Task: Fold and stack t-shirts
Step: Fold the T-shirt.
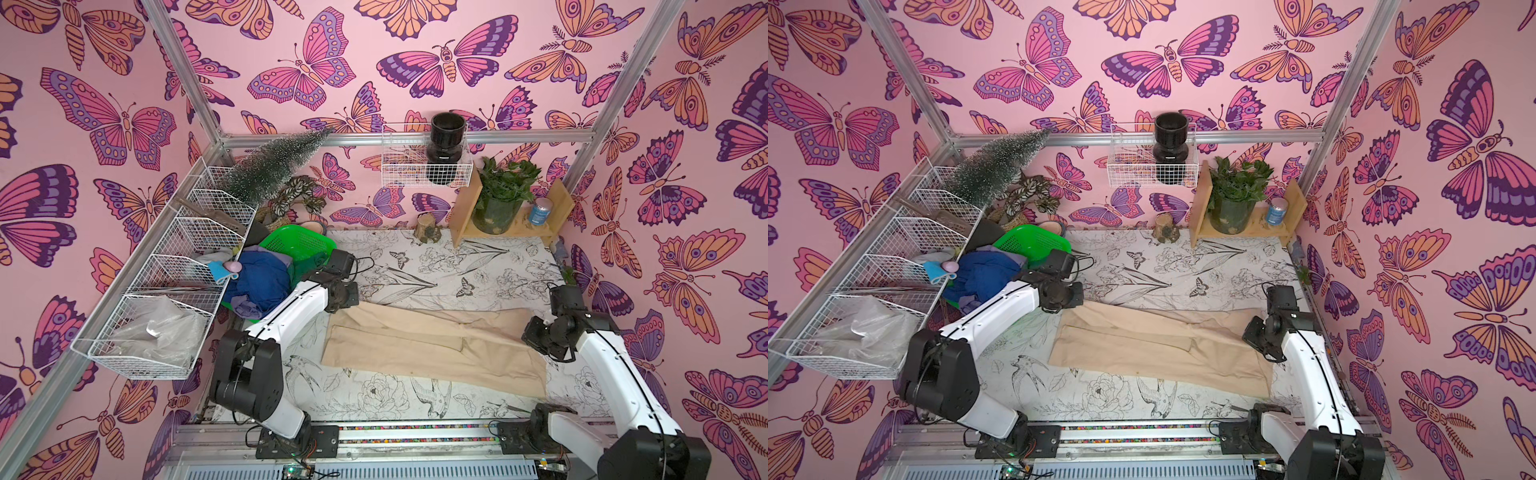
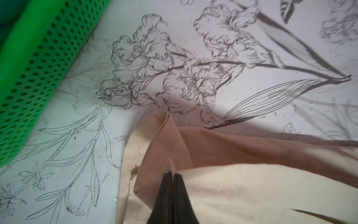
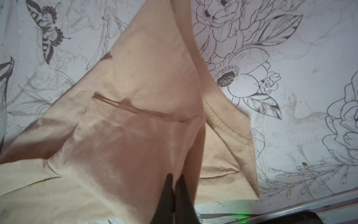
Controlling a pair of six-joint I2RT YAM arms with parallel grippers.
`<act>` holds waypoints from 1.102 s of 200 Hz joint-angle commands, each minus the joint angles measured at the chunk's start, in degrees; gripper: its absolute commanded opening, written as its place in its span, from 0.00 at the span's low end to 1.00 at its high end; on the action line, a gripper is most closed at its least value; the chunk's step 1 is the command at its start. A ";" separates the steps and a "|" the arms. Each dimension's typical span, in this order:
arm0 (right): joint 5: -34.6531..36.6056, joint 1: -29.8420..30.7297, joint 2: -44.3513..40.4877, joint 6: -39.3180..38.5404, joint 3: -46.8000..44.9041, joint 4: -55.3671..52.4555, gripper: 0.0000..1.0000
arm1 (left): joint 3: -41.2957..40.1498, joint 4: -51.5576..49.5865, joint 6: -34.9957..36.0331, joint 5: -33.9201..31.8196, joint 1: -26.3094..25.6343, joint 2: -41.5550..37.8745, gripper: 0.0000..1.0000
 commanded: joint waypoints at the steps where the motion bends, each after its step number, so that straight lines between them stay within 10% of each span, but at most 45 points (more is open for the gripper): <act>1: 1.06 0.00 -1.19 1.32 -0.90 -2.01 0.00 | -1.77 -1.79 -0.45 -2.92 0.36 1.78 0.00; 121: 0.22 0.00 1.14 0.83 -0.62 -0.66 0.00 | -5.17 -7.33 -8.83 -21.77 0.19 -3.34 0.18; 220: -1.10 0.00 4.93 1.90 -0.06 -1.01 0.12 | -9.63 -7.27 -11.90 -14.94 -1.69 -5.79 0.19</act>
